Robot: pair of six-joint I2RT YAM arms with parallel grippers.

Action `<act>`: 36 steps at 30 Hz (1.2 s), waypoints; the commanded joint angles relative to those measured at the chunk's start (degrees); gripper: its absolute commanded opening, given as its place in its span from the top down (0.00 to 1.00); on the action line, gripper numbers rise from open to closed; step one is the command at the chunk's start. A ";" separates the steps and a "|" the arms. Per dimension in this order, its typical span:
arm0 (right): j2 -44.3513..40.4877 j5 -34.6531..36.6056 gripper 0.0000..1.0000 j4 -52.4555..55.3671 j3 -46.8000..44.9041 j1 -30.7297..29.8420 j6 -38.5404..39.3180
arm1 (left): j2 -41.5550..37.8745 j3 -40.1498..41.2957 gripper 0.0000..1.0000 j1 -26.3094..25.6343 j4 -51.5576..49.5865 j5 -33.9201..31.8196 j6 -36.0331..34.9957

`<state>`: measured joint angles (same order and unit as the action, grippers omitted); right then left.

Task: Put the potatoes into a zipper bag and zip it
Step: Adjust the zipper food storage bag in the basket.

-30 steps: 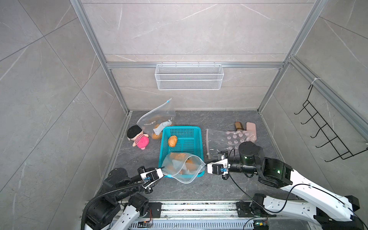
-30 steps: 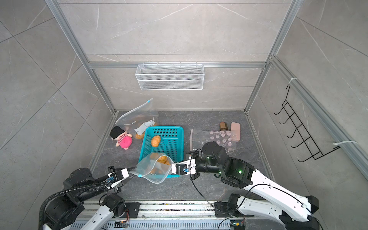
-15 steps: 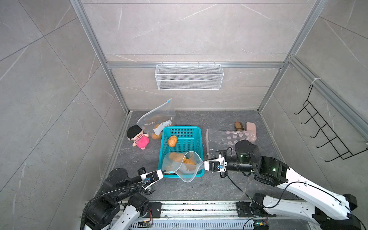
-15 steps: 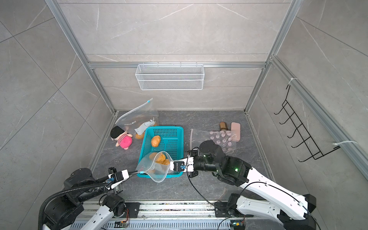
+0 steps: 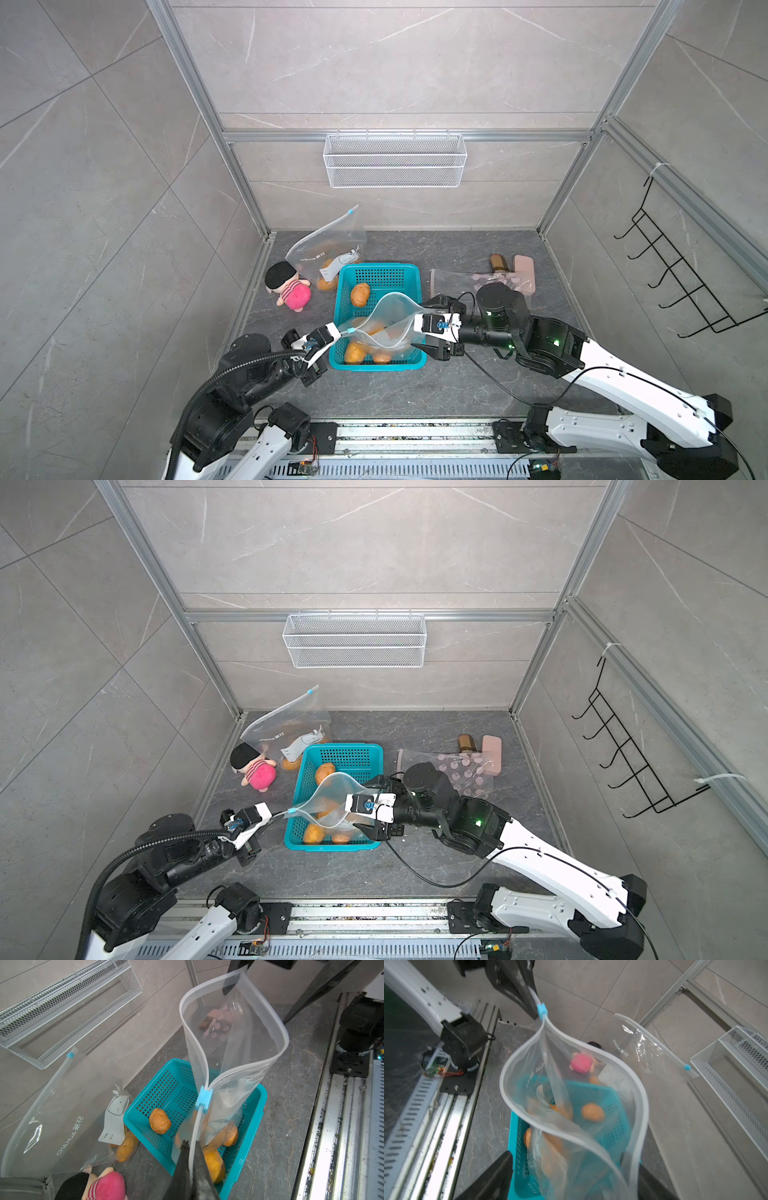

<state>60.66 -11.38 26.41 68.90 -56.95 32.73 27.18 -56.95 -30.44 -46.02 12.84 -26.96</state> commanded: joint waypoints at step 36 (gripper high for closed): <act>40.72 -16.92 0.59 23.65 59.11 -2.21 -7.43 | 19.09 -28.88 1.00 0.20 -10.46 -2.56 3.13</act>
<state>101.01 -29.28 48.84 128.25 -58.70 25.23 45.98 -84.25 -30.44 -57.25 9.50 -25.41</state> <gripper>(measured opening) 0.406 0.055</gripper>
